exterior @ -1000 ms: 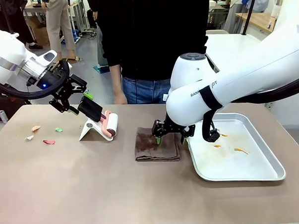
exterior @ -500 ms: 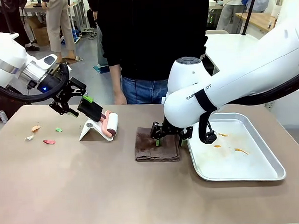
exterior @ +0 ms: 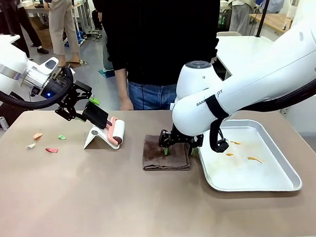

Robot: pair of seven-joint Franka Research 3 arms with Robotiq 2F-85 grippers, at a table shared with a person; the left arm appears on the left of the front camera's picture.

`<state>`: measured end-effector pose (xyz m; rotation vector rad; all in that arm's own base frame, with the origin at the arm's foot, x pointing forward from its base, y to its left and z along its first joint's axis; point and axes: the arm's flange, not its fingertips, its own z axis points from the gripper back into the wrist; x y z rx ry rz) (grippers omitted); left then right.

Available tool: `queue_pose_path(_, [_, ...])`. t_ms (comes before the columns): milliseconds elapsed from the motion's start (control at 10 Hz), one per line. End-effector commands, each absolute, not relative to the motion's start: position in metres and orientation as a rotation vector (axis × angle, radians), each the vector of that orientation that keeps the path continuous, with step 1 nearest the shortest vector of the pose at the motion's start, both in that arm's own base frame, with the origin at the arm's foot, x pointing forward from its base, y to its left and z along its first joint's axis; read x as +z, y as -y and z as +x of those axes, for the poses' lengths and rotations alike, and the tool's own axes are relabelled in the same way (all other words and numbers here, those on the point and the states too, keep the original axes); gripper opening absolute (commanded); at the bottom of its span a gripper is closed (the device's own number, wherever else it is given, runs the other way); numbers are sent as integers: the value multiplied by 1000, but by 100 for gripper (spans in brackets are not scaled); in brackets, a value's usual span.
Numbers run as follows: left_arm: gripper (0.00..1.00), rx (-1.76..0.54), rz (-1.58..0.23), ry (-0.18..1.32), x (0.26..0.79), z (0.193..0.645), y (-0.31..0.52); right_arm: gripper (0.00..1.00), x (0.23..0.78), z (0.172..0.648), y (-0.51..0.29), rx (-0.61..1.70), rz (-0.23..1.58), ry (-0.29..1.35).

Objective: Clean the surface of the table.
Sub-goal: Hold the Lint Roller with your left hand and the towel with your right hand.

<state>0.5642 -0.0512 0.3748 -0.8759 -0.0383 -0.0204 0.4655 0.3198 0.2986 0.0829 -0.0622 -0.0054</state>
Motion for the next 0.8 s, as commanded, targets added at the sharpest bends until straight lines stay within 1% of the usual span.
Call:
queue_pose_path(0, [100, -46, -922, 57, 370, 562, 52, 100, 299, 471, -329, -36, 47, 88])
queue_pose_path(600, [100, -58, -905, 45, 371, 562, 50, 100, 297, 471, -332, -39, 26, 84])
queue_pose_path(700, [46, -63, -890, 48, 370, 563, 51, 68, 295, 471, -333, -28, 18, 69])
